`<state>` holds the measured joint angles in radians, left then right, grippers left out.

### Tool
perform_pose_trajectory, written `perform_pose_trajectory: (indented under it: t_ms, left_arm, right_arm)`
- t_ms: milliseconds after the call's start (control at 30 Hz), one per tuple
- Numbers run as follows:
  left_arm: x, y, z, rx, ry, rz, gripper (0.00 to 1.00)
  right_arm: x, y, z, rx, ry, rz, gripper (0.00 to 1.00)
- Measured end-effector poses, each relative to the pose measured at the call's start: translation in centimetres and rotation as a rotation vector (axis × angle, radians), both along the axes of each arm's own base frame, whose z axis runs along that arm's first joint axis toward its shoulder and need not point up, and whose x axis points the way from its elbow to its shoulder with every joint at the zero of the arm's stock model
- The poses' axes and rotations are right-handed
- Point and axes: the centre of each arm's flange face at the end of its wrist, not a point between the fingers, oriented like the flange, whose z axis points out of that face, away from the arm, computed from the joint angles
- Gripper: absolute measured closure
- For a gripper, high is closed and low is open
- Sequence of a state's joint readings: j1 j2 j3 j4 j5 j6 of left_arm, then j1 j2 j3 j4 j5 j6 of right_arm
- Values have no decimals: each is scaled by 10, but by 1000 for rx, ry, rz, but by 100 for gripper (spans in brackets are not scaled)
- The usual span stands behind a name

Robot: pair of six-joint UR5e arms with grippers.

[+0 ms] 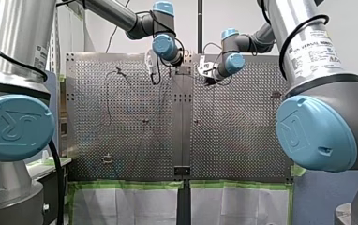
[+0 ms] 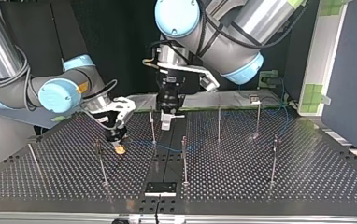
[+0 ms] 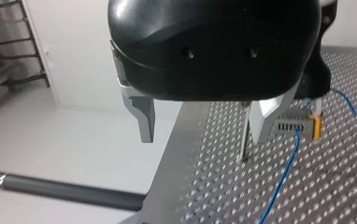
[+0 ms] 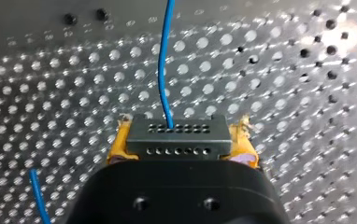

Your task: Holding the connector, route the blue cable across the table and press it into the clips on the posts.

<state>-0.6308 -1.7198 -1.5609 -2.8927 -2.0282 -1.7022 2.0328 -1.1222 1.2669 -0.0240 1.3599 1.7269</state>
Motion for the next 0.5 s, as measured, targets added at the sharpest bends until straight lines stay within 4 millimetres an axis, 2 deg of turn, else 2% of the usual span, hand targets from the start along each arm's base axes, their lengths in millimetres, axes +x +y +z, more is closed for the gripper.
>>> perform_pose_trajectory:
  t_ms: [167,500]
  left_arm:
    - [6,-13,-5,33,10,11,0]
    - [27,-25,-16,116,32,79,0]
  right_arm:
    - [-6,-1,-10,18,9,-9,100]
    - [-16,-9,-12,23,12,-26,100]
